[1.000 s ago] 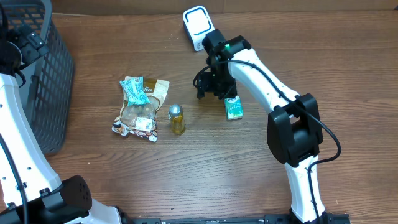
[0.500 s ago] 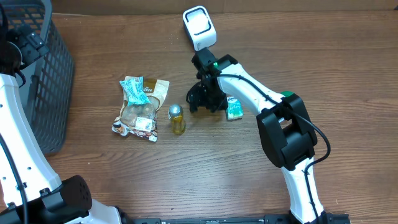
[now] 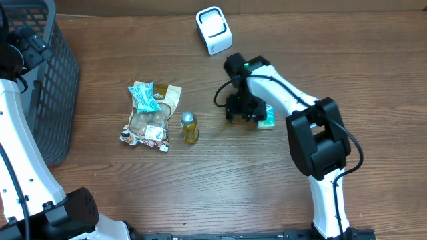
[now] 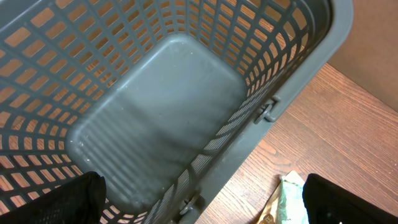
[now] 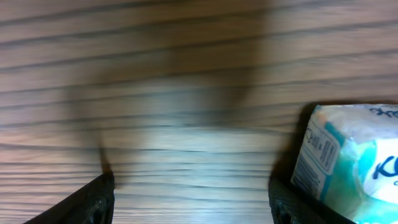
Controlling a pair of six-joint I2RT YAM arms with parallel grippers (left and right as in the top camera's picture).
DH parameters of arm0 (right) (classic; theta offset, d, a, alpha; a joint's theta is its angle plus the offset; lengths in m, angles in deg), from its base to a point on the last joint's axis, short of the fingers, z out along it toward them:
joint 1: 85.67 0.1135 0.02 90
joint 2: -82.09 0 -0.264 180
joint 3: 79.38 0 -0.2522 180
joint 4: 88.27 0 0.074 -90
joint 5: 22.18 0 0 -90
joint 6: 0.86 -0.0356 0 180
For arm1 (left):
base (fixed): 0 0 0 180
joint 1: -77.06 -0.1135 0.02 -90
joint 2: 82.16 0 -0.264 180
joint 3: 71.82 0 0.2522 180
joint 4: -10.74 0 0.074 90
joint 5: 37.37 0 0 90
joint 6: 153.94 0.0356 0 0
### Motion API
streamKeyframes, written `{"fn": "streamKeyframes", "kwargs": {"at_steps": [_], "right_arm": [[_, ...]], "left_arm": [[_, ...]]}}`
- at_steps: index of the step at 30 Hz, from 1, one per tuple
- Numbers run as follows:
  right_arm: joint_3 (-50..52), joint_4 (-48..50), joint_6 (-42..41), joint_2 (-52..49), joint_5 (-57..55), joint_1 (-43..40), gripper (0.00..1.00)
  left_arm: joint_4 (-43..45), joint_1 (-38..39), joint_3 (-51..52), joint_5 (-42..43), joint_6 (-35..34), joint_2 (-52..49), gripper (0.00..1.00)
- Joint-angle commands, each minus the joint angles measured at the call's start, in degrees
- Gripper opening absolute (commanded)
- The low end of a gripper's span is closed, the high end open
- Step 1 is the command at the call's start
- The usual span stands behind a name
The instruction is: Scan the item barcode
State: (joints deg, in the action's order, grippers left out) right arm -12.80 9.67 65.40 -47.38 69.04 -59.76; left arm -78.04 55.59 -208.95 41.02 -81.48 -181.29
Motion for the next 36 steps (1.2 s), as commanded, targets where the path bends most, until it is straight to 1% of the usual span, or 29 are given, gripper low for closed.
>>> {"fn": "streamKeyframes", "kwargs": {"at_steps": [1,3,8,10,11,12,20,25,30,36], "right_arm": [[1.20,-1.07,-0.63,0.13,-3.30,-2.45,0.75],[1.20,-1.57,-2.05,0.13,-3.26,-3.43,0.75],[1.20,-1.86,-1.99,0.13,-3.08,-4.39,0.76],[1.20,-1.88,-1.97,0.13,-2.86,-4.39,0.82],[1.20,-1.86,-1.99,0.13,-2.51,-4.33,0.95],[1.20,-1.44,-1.97,0.13,-1.97,-4.28,1.00],[1.20,1.44,-1.97,0.13,4.07,-4.28,1.00],[1.18,1.81,-1.99,0.13,4.50,-4.28,1.00],[-0.55,-1.07,-1.97,0.17,5.11,-4.35,0.96],[-7.34,-7.76,-1.97,1.14,5.11,-4.22,0.89]], "left_arm": [[0.22,0.13,-0.52,-0.13,1.03,-0.20,1.00],[0.22,0.13,-0.52,-0.15,1.03,-0.20,1.00],[0.22,0.13,-0.52,-0.13,1.03,-0.20,0.99],[0.22,0.13,-0.52,-0.15,1.03,-0.20,0.99],[0.22,0.13,-0.52,-0.13,1.03,-0.20,1.00],[0.22,0.13,-0.52,-0.15,1.03,-0.20,0.99],[0.22,0.13,-0.52,-0.13,1.03,-0.20,1.00],[0.22,0.13,-0.52,-0.15,1.03,-0.20,1.00],[0.22,0.13,-0.52,-0.15,1.03,-0.20,1.00],[0.22,0.13,-0.52,-0.15,1.03,-0.20,0.99]]}}
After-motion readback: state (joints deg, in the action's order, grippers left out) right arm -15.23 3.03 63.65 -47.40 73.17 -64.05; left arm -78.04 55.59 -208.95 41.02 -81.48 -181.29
